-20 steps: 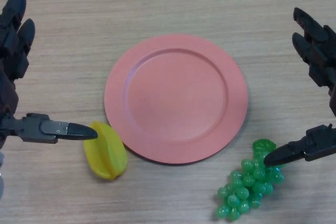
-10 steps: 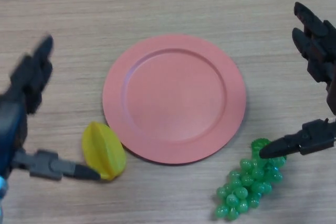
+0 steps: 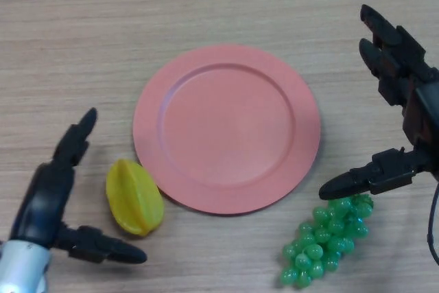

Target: Pick up the yellow starfruit and place it on the plate

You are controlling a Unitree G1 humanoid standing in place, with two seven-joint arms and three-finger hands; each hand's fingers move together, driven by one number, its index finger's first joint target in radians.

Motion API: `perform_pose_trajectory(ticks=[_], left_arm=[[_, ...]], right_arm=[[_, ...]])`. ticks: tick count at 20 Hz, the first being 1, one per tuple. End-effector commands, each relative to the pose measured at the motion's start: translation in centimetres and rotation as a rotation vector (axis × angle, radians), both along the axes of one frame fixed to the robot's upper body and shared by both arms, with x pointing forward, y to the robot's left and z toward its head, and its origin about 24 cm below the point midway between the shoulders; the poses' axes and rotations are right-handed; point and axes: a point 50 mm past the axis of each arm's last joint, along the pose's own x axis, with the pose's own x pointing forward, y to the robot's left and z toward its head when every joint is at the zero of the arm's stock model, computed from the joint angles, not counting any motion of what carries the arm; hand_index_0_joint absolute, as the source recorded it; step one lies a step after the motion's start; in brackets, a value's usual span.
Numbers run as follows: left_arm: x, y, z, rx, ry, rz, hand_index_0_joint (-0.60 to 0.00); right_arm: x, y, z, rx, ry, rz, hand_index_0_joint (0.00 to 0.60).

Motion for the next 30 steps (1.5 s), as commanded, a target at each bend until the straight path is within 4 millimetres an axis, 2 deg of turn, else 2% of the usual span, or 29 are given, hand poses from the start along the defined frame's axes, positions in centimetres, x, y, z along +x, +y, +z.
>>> perform_pose_trajectory(ticks=[1,4,8,11,12,13,14,16,19,21,23,25,26,27,28,30], left_arm=[[0.6,0.1,2.5,0.001,-0.167,-0.001,0.000],[1.3,-0.8,1.4,-0.015,-0.125,-0.022,0.000],[1.0,-0.7,0.6,0.055,-0.123,0.007,0.000],[0.9,-0.5,0.7,0.106,-0.153,0.044,0.000],[0.8,-0.5,0.8,0.115,-0.153,0.045,-0.150],[0.8,-0.6,0.8,0.122,-0.153,0.046,-0.250],[0.6,-0.6,1.0,0.153,-0.157,0.041,-0.401],[0.3,-0.7,1.8,0.199,-0.171,0.021,-0.600],[0.1,-0.8,2.4,0.227,-0.205,0.012,-0.600],[-0.7,-0.9,3.6,0.227,-0.216,0.001,-0.600],[-1.8,-1.5,5.8,0.160,-0.218,-0.071,-0.600],[-2.5,-1.5,7.9,0.186,-0.269,-0.081,-0.600],[-2.5,-1.5,9.3,0.220,-0.340,-0.068,-0.600],[-2.5,-1.6,9.8,0.241,-0.391,-0.065,-0.600],[-2.1,-1.8,10.9,0.279,-0.522,-0.052,-0.600],[-1.2,-2.2,11.2,0.305,-0.626,-0.023,-0.600]], right_arm=[[-0.6,-1.0,3.2,0.048,-0.178,-0.029,0.000],[-1.1,-1.3,3.3,0.030,-0.182,-0.031,0.000],[-1.5,-1.6,3.5,0.023,-0.173,-0.042,0.000],[-1.8,-1.8,3.7,0.022,-0.184,-0.048,0.000],[-1.8,-1.8,3.7,0.021,-0.187,-0.049,0.000],[-1.8,-1.8,3.7,0.020,-0.190,-0.050,0.000],[-1.8,-1.9,3.8,0.016,-0.196,-0.053,0.000],[-1.8,-2.1,3.8,0.001,-0.208,-0.064,0.000],[-2.0,-2.2,3.9,0.003,-0.210,-0.067,0.000],[-2.0,-2.3,3.9,0.001,-0.210,-0.067,0.000],[-2.1,-2.3,4.0,0.008,-0.205,-0.065,0.000],[-2.2,-2.3,4.0,-0.001,-0.199,-0.064,0.000],[-2.3,-2.3,4.1,0.002,-0.197,-0.062,0.000],[-2.3,-2.3,4.1,0.001,-0.196,-0.061,0.000],[-2.3,-2.2,4.1,-0.004,-0.195,-0.059,0.000],[-2.4,-2.1,4.0,0.001,-0.201,-0.060,0.000]])
